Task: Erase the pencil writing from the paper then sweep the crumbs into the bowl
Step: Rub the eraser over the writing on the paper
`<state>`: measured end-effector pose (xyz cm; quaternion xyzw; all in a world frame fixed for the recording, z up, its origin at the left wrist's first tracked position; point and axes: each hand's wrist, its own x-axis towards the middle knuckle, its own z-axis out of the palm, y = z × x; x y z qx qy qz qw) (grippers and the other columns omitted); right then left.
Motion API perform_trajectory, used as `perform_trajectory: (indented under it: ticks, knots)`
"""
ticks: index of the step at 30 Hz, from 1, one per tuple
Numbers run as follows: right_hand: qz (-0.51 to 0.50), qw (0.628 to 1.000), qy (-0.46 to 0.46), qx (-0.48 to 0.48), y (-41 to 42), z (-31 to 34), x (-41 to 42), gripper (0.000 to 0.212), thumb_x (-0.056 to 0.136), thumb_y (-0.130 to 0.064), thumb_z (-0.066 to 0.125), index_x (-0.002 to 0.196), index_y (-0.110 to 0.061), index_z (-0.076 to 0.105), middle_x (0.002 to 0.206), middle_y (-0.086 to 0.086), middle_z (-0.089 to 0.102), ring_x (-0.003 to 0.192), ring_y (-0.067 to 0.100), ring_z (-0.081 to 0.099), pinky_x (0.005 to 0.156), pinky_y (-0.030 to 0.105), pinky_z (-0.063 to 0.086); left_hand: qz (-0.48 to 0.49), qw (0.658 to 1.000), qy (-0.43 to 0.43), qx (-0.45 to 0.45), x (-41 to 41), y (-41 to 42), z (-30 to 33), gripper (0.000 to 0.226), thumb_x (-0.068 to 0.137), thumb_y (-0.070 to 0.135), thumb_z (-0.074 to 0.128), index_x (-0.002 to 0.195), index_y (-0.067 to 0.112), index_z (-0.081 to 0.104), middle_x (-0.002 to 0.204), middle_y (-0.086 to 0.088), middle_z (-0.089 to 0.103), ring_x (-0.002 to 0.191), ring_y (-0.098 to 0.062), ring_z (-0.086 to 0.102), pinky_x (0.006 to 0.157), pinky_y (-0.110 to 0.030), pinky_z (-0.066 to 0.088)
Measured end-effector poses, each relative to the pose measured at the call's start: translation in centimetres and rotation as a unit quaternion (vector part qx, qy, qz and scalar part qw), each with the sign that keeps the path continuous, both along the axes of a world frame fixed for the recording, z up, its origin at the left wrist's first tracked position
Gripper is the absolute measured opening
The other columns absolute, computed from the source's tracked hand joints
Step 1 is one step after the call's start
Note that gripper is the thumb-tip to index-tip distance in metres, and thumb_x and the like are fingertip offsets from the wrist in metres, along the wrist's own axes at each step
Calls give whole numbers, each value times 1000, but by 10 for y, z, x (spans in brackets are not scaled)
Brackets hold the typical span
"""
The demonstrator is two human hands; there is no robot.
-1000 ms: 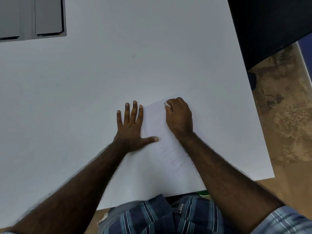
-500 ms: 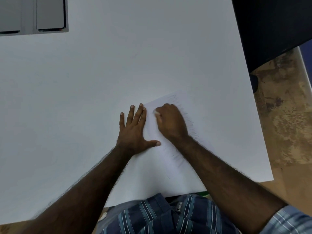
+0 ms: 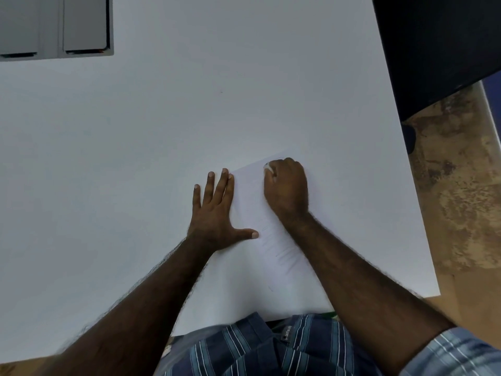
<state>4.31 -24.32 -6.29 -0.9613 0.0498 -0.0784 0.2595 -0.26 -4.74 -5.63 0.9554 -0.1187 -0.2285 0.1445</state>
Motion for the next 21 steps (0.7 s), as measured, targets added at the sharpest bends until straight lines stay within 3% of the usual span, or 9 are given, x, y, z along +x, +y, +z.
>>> perform_trajectory:
  ticks: [5,11,16,18,21]
  knots:
    - [194,981,22,0,33,-4,-32,20,101,-20,60,103,-8,75,95,9,72,89,28,65,86,43,53,0,1000,-5,11,0,-1,0,148,55,109,34,162,18,-15,167,4,-28,152,-21,-31,125,-58,-6]
    - [0,1000,-13,-8,1,1,0,12,95,-13,62,86,-7,69,82,11,67,77,32,60,74,44,51,-2,1000,6,9,1,0,1,149,56,107,43,160,21,-21,165,6,-33,150,-20,-35,124,-58,-10]
    - [194,981,15,-14,35,-4,-31,24,102,-23,56,104,-9,75,96,9,72,88,29,65,85,44,52,-2,1000,0,16,1,-1,1,148,54,110,30,161,19,-17,167,5,-30,151,-20,-33,125,-57,-8]
    - [145,989,4,-35,20,-3,-17,23,99,-21,54,95,-10,74,88,9,70,84,31,64,80,43,49,1,1000,7,11,1,-1,1,149,55,109,37,160,21,-19,166,6,-31,151,-20,-33,124,-57,-10]
    - [-7,1000,9,-25,-2,0,7,18,94,-19,57,86,-9,70,82,9,68,78,32,62,75,44,51,-1,1000,9,8,1,-1,1,149,56,107,42,160,21,-22,165,6,-33,150,-20,-35,124,-57,-11]
